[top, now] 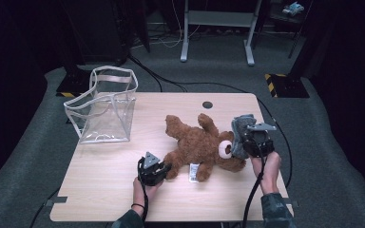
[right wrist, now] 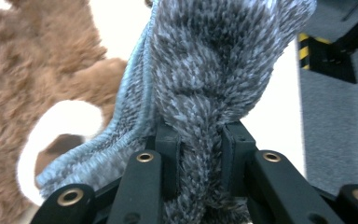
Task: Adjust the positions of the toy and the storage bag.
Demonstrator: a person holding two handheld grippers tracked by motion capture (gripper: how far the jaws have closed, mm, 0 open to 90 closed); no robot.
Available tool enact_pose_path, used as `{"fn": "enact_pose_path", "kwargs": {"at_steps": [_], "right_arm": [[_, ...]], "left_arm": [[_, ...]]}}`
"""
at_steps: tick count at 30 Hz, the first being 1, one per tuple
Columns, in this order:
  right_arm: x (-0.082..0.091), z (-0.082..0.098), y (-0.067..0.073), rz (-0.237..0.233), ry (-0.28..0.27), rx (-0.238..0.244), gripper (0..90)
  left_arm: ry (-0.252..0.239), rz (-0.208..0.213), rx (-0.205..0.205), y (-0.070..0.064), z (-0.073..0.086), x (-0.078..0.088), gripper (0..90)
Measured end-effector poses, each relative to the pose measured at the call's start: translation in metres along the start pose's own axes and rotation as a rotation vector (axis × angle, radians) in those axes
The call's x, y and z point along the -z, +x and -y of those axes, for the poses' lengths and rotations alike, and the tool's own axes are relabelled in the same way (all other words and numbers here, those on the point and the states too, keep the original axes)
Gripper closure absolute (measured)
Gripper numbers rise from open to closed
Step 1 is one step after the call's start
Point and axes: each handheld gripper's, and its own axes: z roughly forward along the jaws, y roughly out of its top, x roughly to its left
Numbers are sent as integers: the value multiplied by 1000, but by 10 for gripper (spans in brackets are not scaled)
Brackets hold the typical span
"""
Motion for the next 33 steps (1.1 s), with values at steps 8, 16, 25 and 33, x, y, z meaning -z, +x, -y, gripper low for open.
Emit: {"fn": "enact_pose_path", "kwargs": {"at_steps": [8,16,25,33], "right_arm": [[-37,31,-10,45,95,-81,730],[-52,58,-19,38,236,-91,727],[3,19,-19,-6,18,-102,724],[-32,41,-12,4,124,-120,725]], "left_arm": [[-1,3,-3,0,0,0,746],[-10,-2,12,-1,0,-1,745],[0,0,-3,0,0,0,745],[-8,0,8,-1,0,-1,745]]}}
